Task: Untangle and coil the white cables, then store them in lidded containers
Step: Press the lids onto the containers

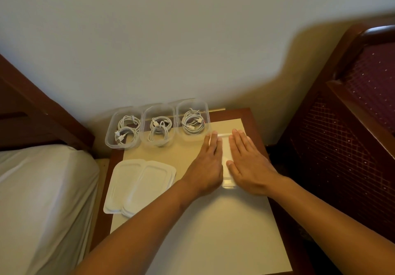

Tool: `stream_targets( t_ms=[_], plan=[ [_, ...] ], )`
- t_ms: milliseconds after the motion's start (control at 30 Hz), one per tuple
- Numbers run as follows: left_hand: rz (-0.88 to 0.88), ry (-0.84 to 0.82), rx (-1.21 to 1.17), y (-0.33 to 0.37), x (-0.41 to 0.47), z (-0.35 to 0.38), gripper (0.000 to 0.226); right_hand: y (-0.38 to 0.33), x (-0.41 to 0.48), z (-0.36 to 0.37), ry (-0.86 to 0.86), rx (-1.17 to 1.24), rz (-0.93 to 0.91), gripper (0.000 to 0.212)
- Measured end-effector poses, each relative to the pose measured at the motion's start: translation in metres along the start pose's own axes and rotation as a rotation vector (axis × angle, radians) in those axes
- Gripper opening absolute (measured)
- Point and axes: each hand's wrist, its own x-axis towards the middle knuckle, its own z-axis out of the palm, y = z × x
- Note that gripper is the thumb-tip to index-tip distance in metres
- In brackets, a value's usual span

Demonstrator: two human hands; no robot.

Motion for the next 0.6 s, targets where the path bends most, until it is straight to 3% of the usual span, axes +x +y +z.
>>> stream_targets(
  t_ms=[133, 233, 400, 600],
  plan=[
    [-0.04, 0.101, -0.312, -0.001, -0.002, 0.013, 0.069, 0.002, 0.001, 0.006, 0.02, 0.044, 0.012, 0.079],
    [-0.043, 0.107, -0.401, 0.003, -0.007, 0.01, 0.068, -0.002, 0.0, 0.003, 0.016, -0.002, 0.006, 0.077],
    [-0.325, 0.303, -0.603, 0.017, -0.021, 0.015, 0.055, -0.023, -0.012, -0.006, 0.139, -0.138, 0.117, 0.071],
    [-0.402, 0.402, -0.583, 0.033, -0.029, 0.013, 0.041, -0.047, -0.02, 0.01, 0.123, -0.046, 0.183, 0.073]
  ],
)
